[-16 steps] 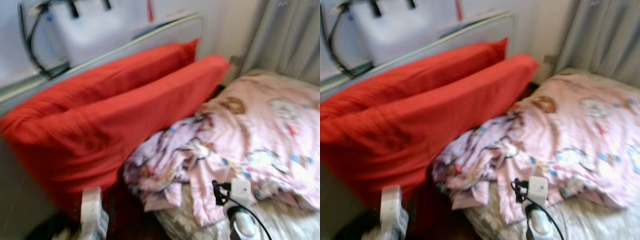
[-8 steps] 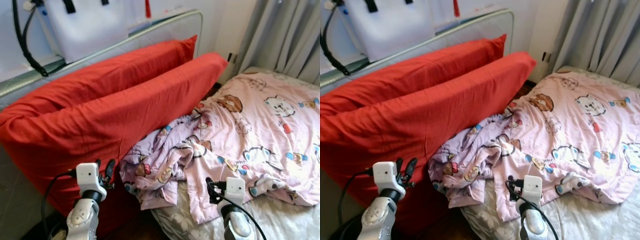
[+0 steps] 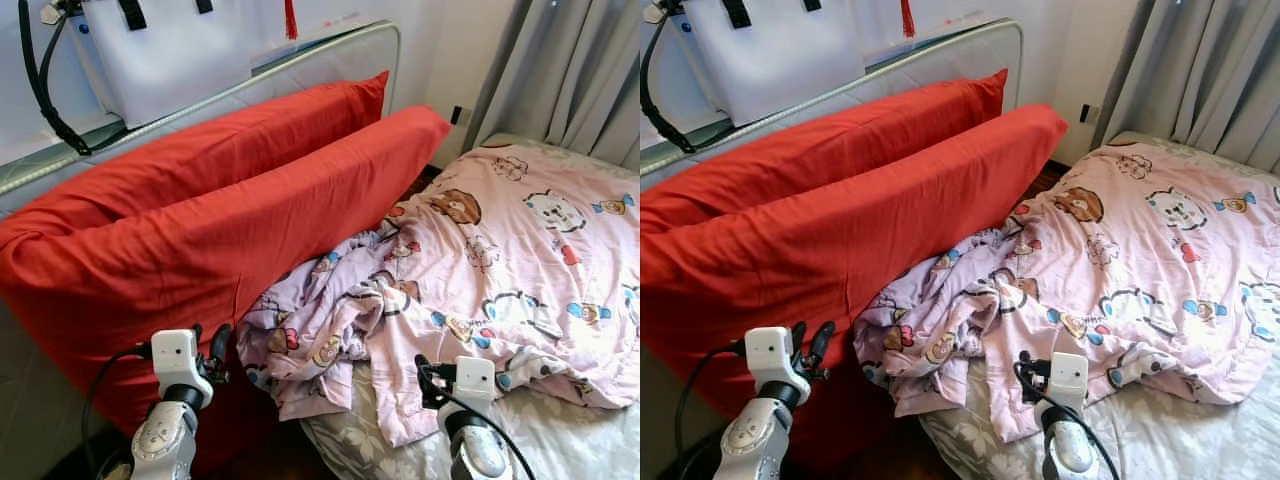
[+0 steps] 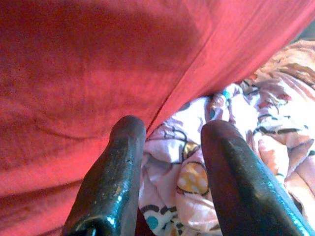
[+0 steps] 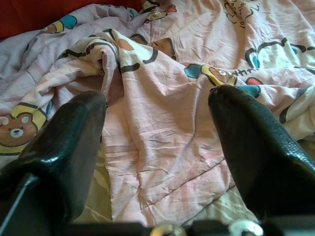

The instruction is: Clean up the room

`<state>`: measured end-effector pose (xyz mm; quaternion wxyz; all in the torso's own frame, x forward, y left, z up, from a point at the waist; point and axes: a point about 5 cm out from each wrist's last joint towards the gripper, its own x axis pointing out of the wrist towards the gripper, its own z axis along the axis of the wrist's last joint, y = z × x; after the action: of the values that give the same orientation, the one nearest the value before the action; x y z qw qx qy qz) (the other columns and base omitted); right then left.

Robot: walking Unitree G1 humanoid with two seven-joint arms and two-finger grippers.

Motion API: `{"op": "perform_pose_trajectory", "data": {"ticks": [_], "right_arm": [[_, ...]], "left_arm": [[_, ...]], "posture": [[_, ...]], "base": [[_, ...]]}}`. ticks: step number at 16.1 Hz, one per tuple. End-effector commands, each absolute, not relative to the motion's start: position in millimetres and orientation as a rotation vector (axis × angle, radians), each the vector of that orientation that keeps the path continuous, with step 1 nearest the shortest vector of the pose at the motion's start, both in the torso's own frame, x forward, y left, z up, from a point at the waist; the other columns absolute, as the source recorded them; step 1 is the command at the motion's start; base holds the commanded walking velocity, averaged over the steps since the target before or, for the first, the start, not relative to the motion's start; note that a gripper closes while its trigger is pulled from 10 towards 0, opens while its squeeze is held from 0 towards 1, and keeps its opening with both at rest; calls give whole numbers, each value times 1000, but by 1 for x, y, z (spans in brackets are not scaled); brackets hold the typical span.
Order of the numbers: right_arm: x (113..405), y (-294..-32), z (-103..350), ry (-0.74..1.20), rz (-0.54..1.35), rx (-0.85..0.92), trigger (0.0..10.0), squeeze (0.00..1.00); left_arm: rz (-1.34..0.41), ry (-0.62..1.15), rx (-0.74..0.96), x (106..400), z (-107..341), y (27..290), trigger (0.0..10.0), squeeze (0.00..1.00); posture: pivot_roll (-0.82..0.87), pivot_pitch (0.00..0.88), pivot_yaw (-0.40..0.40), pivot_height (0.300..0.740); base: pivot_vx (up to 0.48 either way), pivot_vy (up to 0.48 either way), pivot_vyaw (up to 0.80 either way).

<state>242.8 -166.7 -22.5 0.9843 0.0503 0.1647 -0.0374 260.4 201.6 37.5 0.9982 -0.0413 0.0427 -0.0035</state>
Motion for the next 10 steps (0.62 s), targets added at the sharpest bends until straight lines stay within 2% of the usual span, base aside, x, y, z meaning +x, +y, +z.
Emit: {"op": "perform_pose_trajectory", "data": {"ticks": [1,2,10], "right_arm": [[243,-166,-21,324,-78,106,10000,0],[243,-166,-22,325,-77,107,10000,0],[250,-161,-17,317,-70,112,10000,0]], "left_arm": [[-5,81,-77,262,41,203,10000,0],[-3,79,-77,262,41,203,10000,0],[6,80,-71,262,45,204,10000,0]], "posture": [[16,0,8,740],[23,0,5,740],[37,0,-1,740]], "base": [[0,480,0],[0,337,0],[0,0,0]]}}
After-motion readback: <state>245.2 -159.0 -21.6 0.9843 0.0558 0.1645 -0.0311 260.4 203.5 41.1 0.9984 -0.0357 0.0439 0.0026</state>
